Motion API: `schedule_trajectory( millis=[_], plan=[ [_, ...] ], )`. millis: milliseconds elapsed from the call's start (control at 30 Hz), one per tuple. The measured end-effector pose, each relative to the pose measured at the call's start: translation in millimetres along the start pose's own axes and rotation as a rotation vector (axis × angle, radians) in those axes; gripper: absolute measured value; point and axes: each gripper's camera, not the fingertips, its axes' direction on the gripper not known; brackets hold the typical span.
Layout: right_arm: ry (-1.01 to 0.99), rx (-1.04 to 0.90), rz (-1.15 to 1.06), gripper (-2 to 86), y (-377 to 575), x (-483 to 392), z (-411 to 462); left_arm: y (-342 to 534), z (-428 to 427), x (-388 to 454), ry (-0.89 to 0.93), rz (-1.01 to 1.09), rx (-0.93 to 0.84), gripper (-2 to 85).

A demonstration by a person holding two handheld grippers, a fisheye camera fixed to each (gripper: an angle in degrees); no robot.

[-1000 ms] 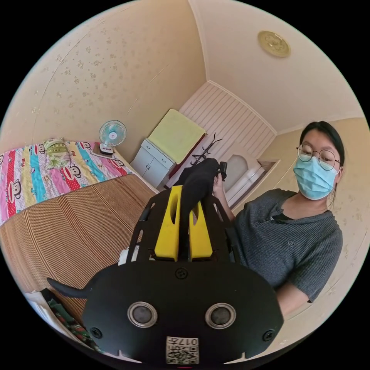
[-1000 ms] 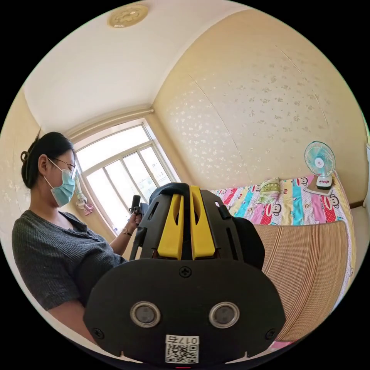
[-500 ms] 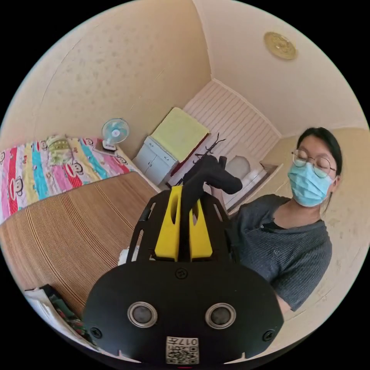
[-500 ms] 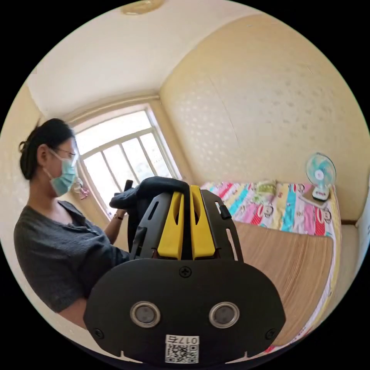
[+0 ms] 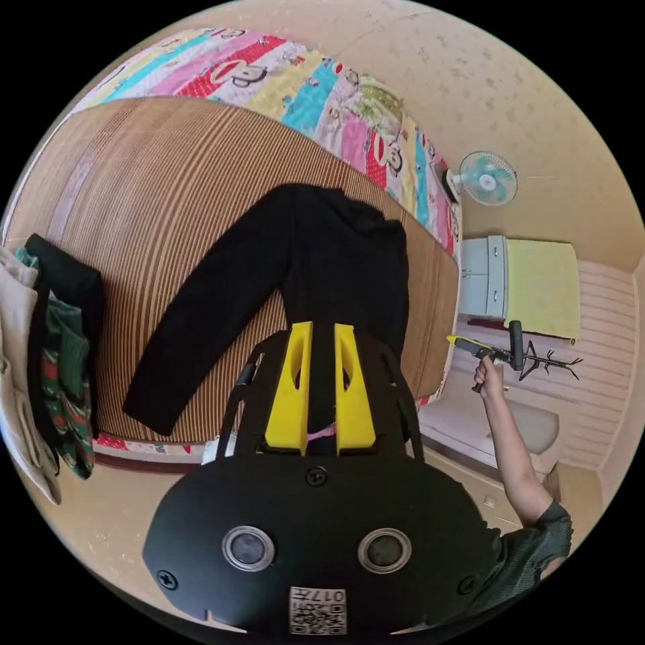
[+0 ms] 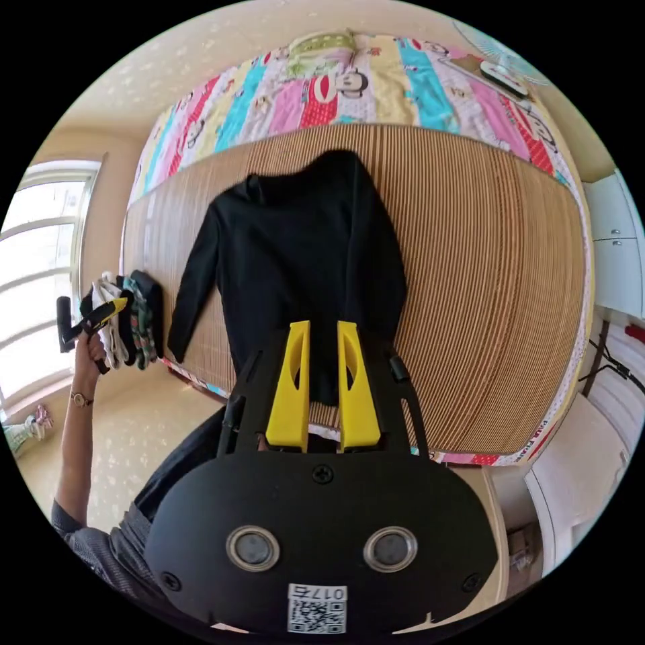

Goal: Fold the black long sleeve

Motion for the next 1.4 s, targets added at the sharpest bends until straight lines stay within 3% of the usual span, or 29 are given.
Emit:
schedule_trajectory(
  millis=[100, 200, 367, 533, 633, 700, 800, 867, 933, 1000, 1200, 1333, 1400],
  plan=[
    [0.006, -0.176, -0.037, 8.6, -2.0, 17.2, 75.4, 21.4, 81.8, -30.0, -0.052, -0.055, -0.215, 6.9],
    [-0.023, -0.281, -0.057, 9.8, -13.6, 30.7, 114.3, 32.0, 146.7, -48.4, 0.006, -0.120, -0.340, 8.5],
    [0.123, -0.240, 0.031, 12.3, -54.7, 52.2, 117.1, 23.3, 213.4, -50.2, -0.107, -0.160, -0.433, 10.7],
    [-0.001, -0.367, 0.045, 4.1, -82.2, 86.2, 123.7, 4.9, 229.1, -50.1, -0.300, -0.159, -0.441, 6.1],
    [-0.117, -0.248, 0.074, 3.2, -87.3, 136.0, 61.0, -18.6, 223.2, -66.7, -0.230, -0.169, -0.502, 3.7],
    [-0.081, -0.125, 0.133, 3.1, -84.8, 182.3, 6.9, -39.2, 211.7, -85.9, -0.189, -0.174, -0.542, 2.8],
    [0.144, 0.199, 0.465, 3.7, -54.9, 281.8, -106.1, -57.3, 193.8, -107.4, -0.153, -0.144, -0.559, 2.3],
    [0.041, 0.501, 0.750, 5.0, -3.7, 341.9, -167.5, -64.7, 182.1, -120.4, -0.139, -0.132, -0.554, 2.2],
    [-0.043, 0.551, 0.779, 6.1, 9.9, 360.4, -173.2, -69.5, 171.4, -133.7, -0.145, -0.132, -0.546, 2.2],
    [-0.068, 0.437, 0.717, 7.2, -2.2, 360.9, -153.0, -72.9, 158.9, -151.7, -0.150, -0.131, -0.529, 2.2],
    [-0.131, -0.059, 0.197, 6.5, -61.3, 261.2, -11.6, -82.0, 130.7, -188.0, -0.141, -0.089, -0.483, 2.0],
    [0.070, -0.347, 0.136, 2.4, -49.0, 209.3, 66.7, -86.2, 111.6, -204.4, -0.198, -0.014, -0.513, 1.6],
    [0.174, -0.321, 0.080, 1.6, -31.5, 193.2, 67.7, -82.8, 95.7, -220.7, -0.273, 0.009, -0.531, 1.5]
  ],
)
